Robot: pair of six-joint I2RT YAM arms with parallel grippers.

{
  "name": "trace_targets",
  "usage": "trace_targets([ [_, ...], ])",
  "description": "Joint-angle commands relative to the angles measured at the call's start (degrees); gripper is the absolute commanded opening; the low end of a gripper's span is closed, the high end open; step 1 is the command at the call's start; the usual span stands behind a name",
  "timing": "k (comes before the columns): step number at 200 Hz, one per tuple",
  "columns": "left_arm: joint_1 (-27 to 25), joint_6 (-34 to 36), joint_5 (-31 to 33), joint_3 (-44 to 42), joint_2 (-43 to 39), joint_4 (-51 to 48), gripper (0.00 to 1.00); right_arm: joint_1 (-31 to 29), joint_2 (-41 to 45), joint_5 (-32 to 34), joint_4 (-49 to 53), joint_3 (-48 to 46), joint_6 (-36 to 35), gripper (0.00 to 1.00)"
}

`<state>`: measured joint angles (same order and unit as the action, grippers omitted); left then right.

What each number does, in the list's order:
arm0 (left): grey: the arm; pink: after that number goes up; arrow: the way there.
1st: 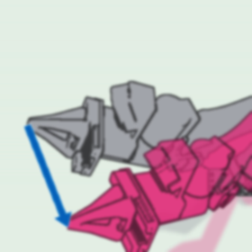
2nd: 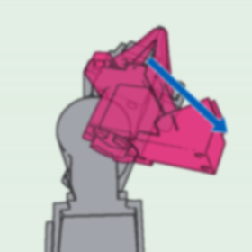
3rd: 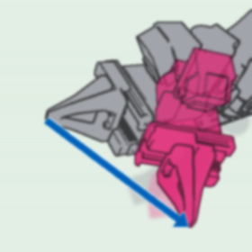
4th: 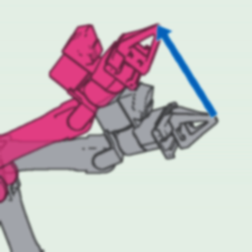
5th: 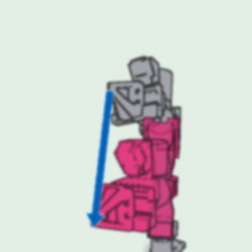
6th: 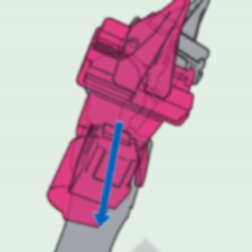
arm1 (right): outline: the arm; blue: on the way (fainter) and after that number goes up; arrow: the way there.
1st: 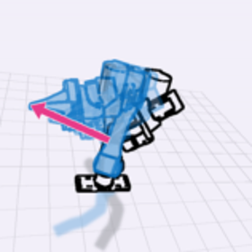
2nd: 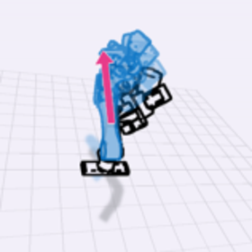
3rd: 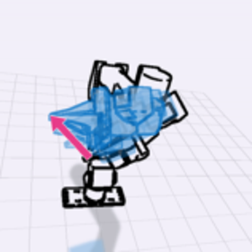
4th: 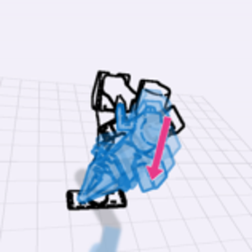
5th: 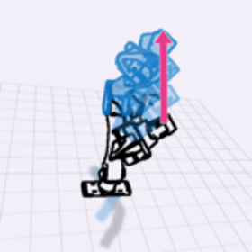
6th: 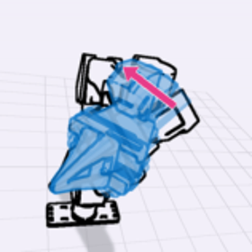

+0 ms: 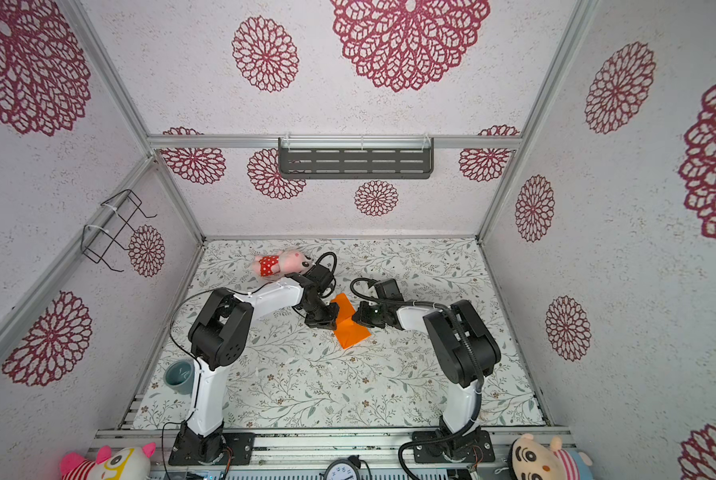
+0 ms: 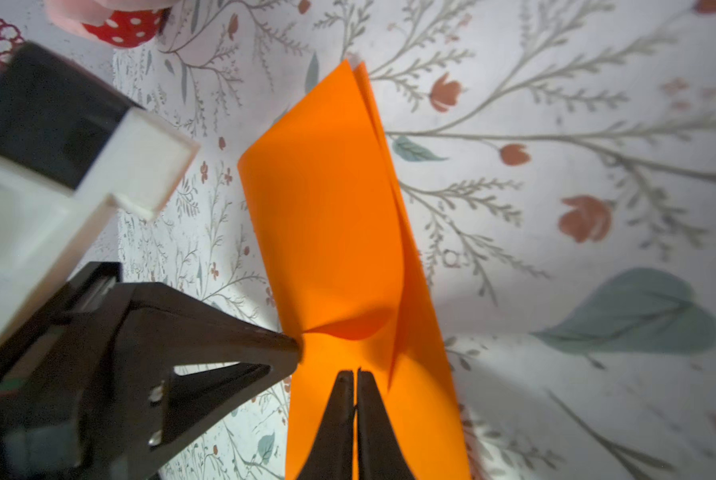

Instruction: Fold a paper plane with a square sheet of paper (pick it up from the middle)

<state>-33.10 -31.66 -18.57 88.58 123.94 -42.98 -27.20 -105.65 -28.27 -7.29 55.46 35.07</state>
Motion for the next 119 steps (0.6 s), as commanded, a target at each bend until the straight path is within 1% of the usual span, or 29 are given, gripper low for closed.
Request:
trace_targets([
  [1, 0.43, 0.93, 5.0, -1.56, 4.21, -3.87, 0.0, -0.48, -1.32, -1.53, -1.81, 2.39, 0.27, 0.1],
  [45, 0.46, 0.99, 4.96, -1.78, 4.2, -4.01, 0.0, 0.01, -3.66, 2.55, 1.88, 3.69, -1.61, 0.09],
  [73, 0.45, 1.06, 4.81, -1.74, 4.25, -3.87, 0.0, 0.53, -4.22, 5.35, 4.65, 3.71, -4.06, 0.09],
  [100, 0.49, 1.09, 4.89, -2.05, 4.09, -3.89, 0.0, 2.17, -3.02, 9.49, 6.87, 2.67, -5.03, 0.09],
  [119, 0.45, 1.12, 4.71, -2.08, 4.1, -3.71, 0.0, 3.45, -1.29, 10.34, 6.85, 1.68, -4.45, 0.08],
])
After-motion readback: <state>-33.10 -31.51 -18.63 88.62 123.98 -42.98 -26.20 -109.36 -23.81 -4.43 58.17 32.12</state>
